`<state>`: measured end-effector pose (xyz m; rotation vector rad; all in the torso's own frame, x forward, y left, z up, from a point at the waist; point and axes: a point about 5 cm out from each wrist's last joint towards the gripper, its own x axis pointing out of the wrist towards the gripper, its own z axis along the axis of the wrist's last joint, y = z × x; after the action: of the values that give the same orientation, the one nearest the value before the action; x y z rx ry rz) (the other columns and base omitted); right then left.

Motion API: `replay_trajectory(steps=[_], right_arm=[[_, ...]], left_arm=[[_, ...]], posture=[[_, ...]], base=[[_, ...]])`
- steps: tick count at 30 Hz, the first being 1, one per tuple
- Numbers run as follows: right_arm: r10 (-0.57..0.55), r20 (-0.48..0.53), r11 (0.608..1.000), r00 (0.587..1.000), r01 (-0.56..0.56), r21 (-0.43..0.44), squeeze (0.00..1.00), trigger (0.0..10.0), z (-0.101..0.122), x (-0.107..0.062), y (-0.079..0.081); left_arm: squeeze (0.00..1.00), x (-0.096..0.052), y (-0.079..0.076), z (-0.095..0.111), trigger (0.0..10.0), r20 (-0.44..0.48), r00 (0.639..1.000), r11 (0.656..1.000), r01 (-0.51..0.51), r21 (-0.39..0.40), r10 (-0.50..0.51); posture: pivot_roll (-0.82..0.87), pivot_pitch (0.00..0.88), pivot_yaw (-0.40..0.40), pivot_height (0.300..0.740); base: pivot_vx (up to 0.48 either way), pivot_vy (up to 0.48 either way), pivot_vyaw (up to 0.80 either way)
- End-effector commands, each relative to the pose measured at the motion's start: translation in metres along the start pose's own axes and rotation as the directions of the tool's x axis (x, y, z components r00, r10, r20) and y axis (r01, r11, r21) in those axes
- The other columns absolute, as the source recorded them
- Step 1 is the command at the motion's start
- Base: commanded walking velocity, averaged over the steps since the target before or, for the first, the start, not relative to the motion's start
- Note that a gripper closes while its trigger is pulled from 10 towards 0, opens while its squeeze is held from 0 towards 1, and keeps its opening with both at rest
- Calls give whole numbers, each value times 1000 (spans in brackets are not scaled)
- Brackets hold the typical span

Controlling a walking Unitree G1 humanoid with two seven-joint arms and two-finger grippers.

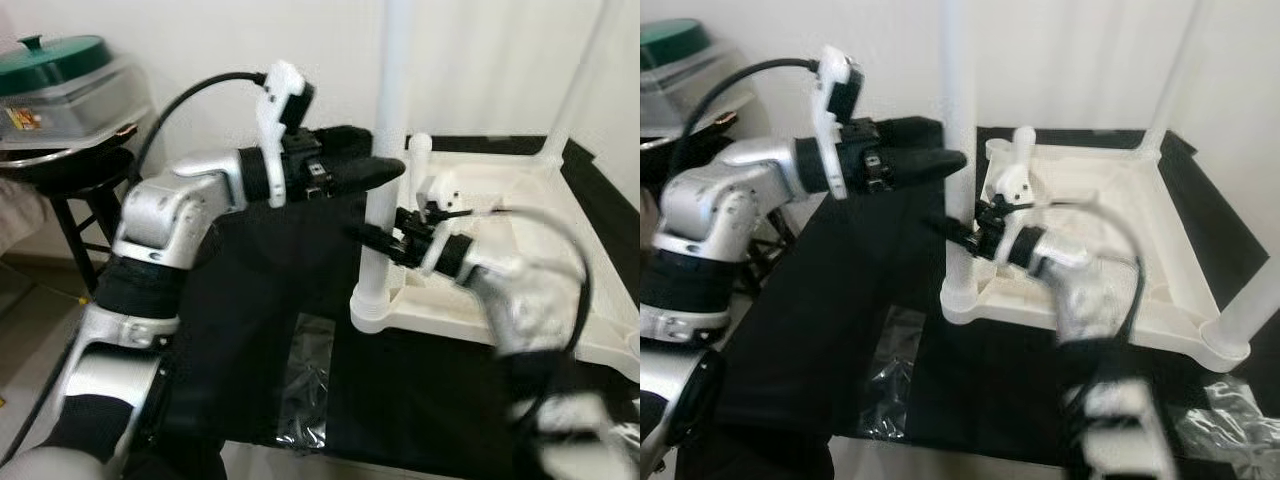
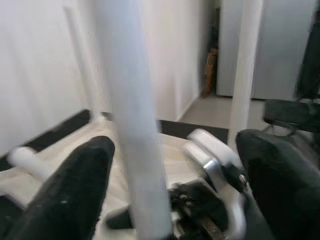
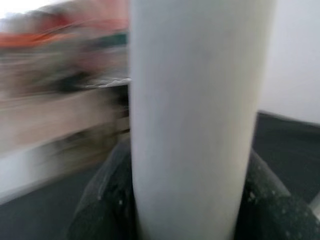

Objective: Building children table

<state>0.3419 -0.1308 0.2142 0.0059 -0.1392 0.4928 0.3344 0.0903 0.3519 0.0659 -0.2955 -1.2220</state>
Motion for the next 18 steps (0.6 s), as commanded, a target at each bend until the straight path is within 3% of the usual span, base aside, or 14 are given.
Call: replay_trajectory(steps=[1,2,3,5,15,16,17,18], right_arm=[[-281,-182,956,942,291,33,0,0,-36,-28,5],[-347,-231,926,909,372,70,0,0,-53,-44,34],[-360,-262,911,895,397,107,0,0,-61,-54,54],[-354,-257,914,899,391,108,0,0,-62,-54,61],[-376,-210,917,902,395,53,0,0,-53,-37,51],[-387,-232,912,892,407,43,0,7569,-51,-37,54],[-387,-232,912,892,407,43,0,7569,-51,-37,54],[-356,-214,926,910,374,46,1000,10000,-46,-34,55]], left_arm=[[0,-11,6,0,10000,1,999,999,-45,-8,45],[0,-17,8,-5,10000,-15,998,998,-58,-23,58],[0,-22,8,-9,10000,-31,998,998,-60,-33,59],[0,-25,6,-13,10000,-51,998,998,-42,-41,40],[0,-42,-6,-18,10000,-63,998,997,16,-72,-21],[0,-48,-8,-22,10000,-67,998,997,2,-81,-7],[0,-48,-8,-22,10000,-67,998,997,2,-81,-7],[0,-56,-8,-30,10000,-82,996,995,-36,-90,28]], posture=[[-32,68,51,740],[-32,79,68,740],[-41,69,72,740],[-43,58,75,740],[-34,48,43,740],[-35,47,47,740],[-35,47,47,740],[-35,47,47,740]], base=[[0,0,0],[0,0,0],[0,0,0],[0,0,0],[0,0,0],[0,0,0],[0,0,0],[0,0,0]])
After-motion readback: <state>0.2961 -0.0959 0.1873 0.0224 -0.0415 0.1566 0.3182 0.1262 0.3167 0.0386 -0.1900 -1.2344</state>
